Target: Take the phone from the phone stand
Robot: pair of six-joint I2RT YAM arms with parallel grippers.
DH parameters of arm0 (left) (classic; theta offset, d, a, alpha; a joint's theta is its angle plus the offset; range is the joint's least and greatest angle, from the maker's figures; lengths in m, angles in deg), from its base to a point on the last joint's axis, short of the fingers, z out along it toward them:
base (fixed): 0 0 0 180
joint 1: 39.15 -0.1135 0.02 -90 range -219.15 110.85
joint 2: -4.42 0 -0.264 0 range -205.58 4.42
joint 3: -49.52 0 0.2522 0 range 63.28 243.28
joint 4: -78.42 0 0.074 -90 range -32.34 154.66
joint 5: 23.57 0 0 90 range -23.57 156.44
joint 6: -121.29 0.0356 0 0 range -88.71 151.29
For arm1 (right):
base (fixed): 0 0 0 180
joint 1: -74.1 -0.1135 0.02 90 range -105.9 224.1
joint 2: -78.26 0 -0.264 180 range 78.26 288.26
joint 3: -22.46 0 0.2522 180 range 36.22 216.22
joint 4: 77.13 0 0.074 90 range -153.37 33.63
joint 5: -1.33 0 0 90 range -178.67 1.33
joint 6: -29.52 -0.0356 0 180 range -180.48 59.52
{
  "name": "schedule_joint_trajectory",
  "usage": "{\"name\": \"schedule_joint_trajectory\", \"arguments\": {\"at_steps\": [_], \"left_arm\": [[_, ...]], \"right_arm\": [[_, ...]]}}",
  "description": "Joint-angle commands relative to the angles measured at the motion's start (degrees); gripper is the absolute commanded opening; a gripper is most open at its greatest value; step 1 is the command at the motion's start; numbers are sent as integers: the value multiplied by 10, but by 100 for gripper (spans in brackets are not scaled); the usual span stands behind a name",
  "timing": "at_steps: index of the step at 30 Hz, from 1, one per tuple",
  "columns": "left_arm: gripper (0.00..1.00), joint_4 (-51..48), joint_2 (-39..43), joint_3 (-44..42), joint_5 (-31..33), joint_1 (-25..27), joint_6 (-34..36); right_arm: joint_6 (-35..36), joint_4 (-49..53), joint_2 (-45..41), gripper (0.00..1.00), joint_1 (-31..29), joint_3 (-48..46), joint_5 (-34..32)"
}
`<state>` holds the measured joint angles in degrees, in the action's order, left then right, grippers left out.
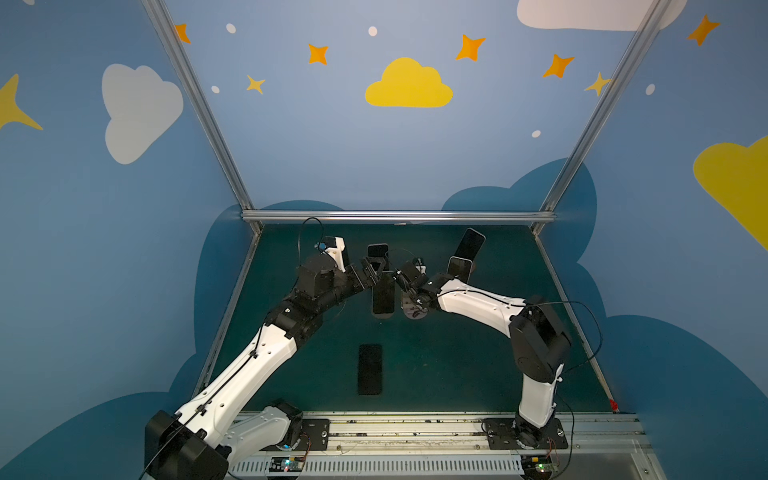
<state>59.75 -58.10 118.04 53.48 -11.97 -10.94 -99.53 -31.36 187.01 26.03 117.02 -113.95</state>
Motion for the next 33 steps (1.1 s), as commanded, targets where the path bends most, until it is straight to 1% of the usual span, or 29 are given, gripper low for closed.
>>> {"name": "schedule_joint_trajectory", "arguments": {"at_steps": [1, 5, 7, 9, 14, 17, 22, 27, 33], "left_arm": [[100, 13, 10, -3, 4, 0, 1], [100, 16, 19, -6, 4, -1, 1], [100, 17, 20, -7, 23, -1, 2], [100, 17, 20, -7, 24, 0, 2], [100, 17, 18, -6, 19, -2, 1], [100, 17, 18, -6, 19, -2, 1], [100, 17, 18, -6, 20, -2, 2], [100, 17, 20, -7, 22, -3, 2], [100, 17, 16, -7, 20, -3, 3]], "right_arm": [[-10, 4, 4, 61, 3, 10, -17], [-9, -5, 2, 59, 3, 4, -19], [-9, -10, -1, 59, 3, 1, -18], [-6, -11, -5, 59, 3, 0, -18], [25, -25, -12, 58, 7, 11, -28], [47, -19, 2, 57, 15, 39, -41], [73, -18, 26, 57, 42, 83, -28], [120, -19, 54, 57, 61, 141, -25], [149, -27, 92, 56, 89, 196, -3]]}}
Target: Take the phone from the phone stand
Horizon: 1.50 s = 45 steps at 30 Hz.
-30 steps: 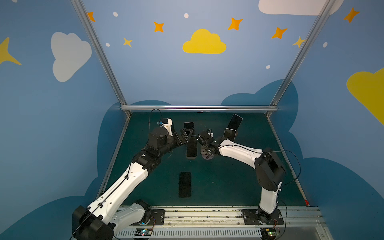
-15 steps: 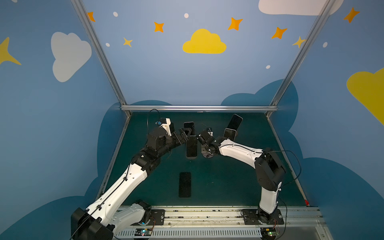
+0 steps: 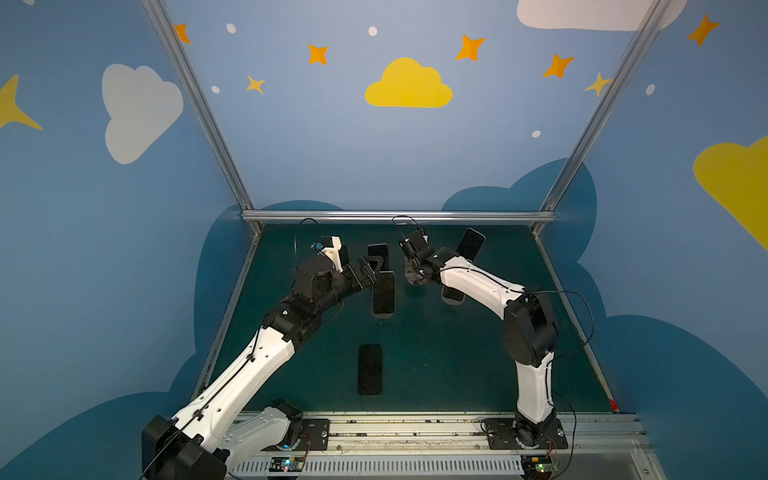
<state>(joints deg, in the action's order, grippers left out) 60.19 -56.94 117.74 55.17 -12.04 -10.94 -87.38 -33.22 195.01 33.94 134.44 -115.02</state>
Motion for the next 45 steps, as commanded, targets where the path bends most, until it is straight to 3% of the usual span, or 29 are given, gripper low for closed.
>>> {"name": "schedule_joint_trajectory", "arguments": {"at_steps": [1, 16, 32, 45], "left_arm": [[100, 12, 4, -4, 5, -2, 3], [100, 13, -2, -6, 8, -2, 9], [100, 14, -9, -3, 4, -2, 8], [100, 12, -13, -2, -2, -3, 9]], "right_arm": [[30, -11, 20, 56, 14, 32, 11], [58, 5, 143, 56, 53, 187, 45], [53, 25, 220, 57, 62, 268, 77], [52, 66, 238, 72, 62, 316, 71]]}}
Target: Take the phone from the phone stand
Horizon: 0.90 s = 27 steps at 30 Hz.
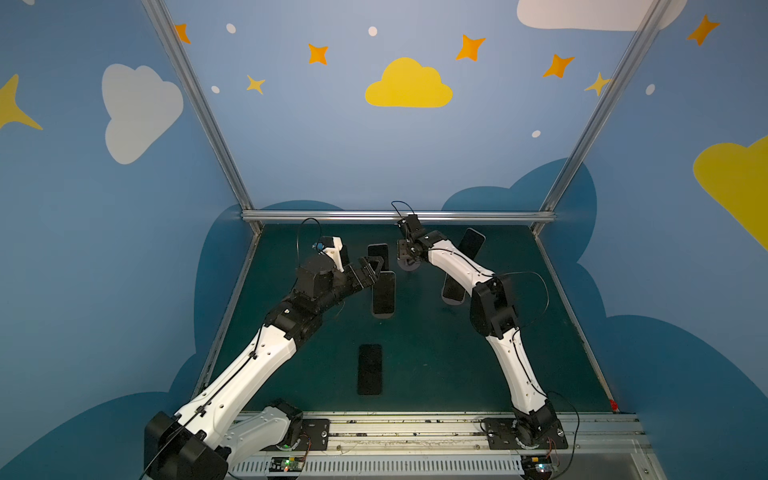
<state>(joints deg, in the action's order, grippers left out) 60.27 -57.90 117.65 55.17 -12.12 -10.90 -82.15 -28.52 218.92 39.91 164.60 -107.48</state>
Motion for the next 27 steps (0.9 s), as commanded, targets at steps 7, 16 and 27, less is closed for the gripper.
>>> {"name": "schedule_joint_trajectory", "arguments": {"at_steps": [7, 16, 27], "left_arm": [[100, 10, 0, -2, 4, -3, 11], [100, 10, 4, -3, 10, -2, 16], [100, 15, 16, -6, 12, -3, 15]], "right_arm": [[6, 23, -29, 78, -2, 13, -2], [17, 33, -108, 82, -12, -13, -31], [-14, -48, -401, 82, -37, -310, -95]]}}
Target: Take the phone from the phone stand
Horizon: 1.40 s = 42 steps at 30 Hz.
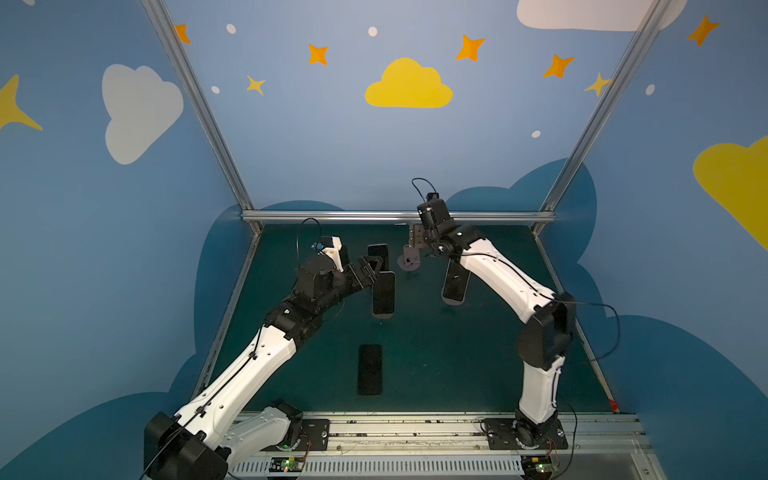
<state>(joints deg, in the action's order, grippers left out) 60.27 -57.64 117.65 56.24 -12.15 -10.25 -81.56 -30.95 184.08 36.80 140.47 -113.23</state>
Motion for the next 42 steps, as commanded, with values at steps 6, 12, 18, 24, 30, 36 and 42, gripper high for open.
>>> {"name": "schedule_joint_trajectory", "arguments": {"at_steps": [6, 12, 18, 24, 30, 36, 42], "left_arm": [[100, 29, 12, -13, -12, 4, -13], [100, 39, -5, -15, -36, 60, -10], [100, 14, -53, 2, -38, 134, 13], [100, -7, -58, 10, -14, 147, 25], [100, -20, -40, 7, 36, 147, 30], [100, -22, -38, 8, 34, 147, 26], [100, -20, -38, 8, 28, 148, 23]], "right_arm": [[-64, -79, -253, 82, -8, -313, -43], [-34, -82, -352, 81, -5, -416, -73], [-20, -74, -337, 84, 13, -427, -45], [-42, -35, -265, 93, 38, -363, -48], [-77, -17, -189, 93, 51, -309, -60], [-124, -11, -136, 93, 52, -273, -91], [-161, 0, -115, 93, 48, -274, -130]]}}
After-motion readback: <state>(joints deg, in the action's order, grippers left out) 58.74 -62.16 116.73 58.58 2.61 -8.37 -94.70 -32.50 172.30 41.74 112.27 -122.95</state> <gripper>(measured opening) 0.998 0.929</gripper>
